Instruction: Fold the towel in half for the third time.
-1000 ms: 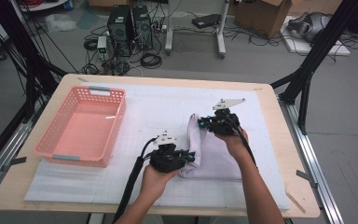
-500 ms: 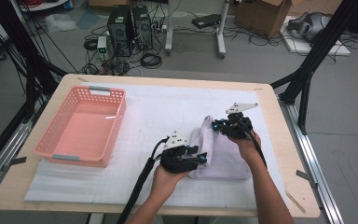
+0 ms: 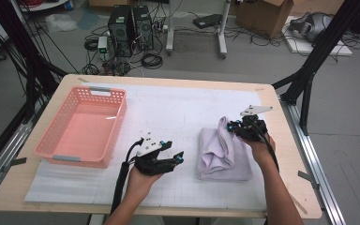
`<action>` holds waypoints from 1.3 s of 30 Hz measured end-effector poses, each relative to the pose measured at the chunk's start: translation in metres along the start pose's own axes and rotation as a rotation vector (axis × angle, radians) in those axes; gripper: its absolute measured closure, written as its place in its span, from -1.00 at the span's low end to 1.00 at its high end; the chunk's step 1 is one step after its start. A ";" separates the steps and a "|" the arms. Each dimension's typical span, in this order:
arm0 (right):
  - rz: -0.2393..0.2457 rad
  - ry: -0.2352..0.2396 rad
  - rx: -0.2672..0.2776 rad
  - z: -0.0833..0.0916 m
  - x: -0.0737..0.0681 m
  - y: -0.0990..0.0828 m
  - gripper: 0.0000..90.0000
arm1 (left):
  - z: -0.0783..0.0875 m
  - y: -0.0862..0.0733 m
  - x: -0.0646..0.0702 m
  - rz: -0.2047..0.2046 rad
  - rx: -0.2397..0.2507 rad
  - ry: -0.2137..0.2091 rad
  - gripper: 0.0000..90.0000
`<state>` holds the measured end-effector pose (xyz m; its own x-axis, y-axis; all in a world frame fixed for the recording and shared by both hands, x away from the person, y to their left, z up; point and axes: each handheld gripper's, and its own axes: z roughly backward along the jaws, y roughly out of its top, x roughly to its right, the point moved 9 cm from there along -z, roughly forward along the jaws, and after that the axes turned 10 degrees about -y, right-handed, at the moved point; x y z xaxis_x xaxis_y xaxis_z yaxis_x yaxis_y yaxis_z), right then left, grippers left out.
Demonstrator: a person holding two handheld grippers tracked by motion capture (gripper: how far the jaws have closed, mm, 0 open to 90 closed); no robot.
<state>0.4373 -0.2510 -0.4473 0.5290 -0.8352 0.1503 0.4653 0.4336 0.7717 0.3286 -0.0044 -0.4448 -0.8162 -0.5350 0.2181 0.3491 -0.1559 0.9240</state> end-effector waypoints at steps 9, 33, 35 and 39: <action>0.012 -0.123 -0.085 0.002 0.020 -0.019 0.84 | 0.014 -0.022 -0.011 0.003 -0.014 0.017 -0.13; -0.172 -0.167 0.088 0.080 0.022 -0.042 0.18 | 0.030 -0.025 -0.011 -0.013 0.001 0.008 -0.13; -0.155 -0.148 0.111 0.080 0.014 -0.030 0.18 | 0.031 -0.026 -0.012 -0.017 -0.001 0.010 -0.14; -0.103 -0.067 0.103 0.068 -0.011 -0.012 0.38 | 0.034 -0.027 -0.014 -0.012 -0.002 0.014 -0.13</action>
<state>0.3776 -0.2705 -0.4166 0.4323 -0.8956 0.1054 0.4379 0.3107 0.8436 0.3151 0.0358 -0.4623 -0.8139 -0.5445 0.2028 0.3402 -0.1636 0.9260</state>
